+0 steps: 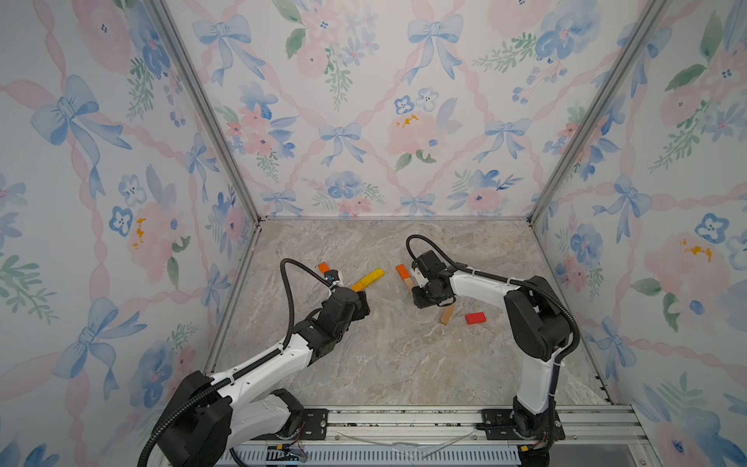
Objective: Assemble the letter v with building blocks
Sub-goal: Assemble the building block at the center of the board.
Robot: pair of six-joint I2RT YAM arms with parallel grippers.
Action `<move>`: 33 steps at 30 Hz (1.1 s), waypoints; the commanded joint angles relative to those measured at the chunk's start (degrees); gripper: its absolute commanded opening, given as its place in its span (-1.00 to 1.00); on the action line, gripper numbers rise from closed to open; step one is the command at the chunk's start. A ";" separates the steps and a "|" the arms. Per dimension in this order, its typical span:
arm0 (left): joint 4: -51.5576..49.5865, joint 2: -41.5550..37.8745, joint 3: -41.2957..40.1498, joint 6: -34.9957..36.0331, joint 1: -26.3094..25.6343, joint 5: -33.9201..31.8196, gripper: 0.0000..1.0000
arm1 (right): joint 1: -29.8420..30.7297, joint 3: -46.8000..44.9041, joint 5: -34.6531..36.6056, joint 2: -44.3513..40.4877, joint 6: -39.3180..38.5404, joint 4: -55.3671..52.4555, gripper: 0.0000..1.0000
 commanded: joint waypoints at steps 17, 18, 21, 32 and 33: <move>0.54 0.47 -0.93 -0.58 0.74 0.70 0.59 | -0.84 2.69 -1.15 2.67 -0.08 -1.82 -0.39; 0.48 0.46 -0.97 -0.66 0.73 0.81 0.59 | -0.83 2.60 -1.25 2.56 0.01 -1.81 -0.39; 0.59 0.44 -1.15 -0.66 0.74 0.79 0.59 | -0.69 2.21 -1.44 2.30 0.36 -1.75 -0.39; 0.65 0.32 -1.39 -0.75 0.77 1.03 0.59 | -0.04 2.05 -1.88 2.37 0.83 -1.70 -0.38; 0.72 0.20 -1.38 -0.75 0.77 1.04 0.59 | 0.05 2.09 -1.89 2.38 0.80 -1.61 -0.38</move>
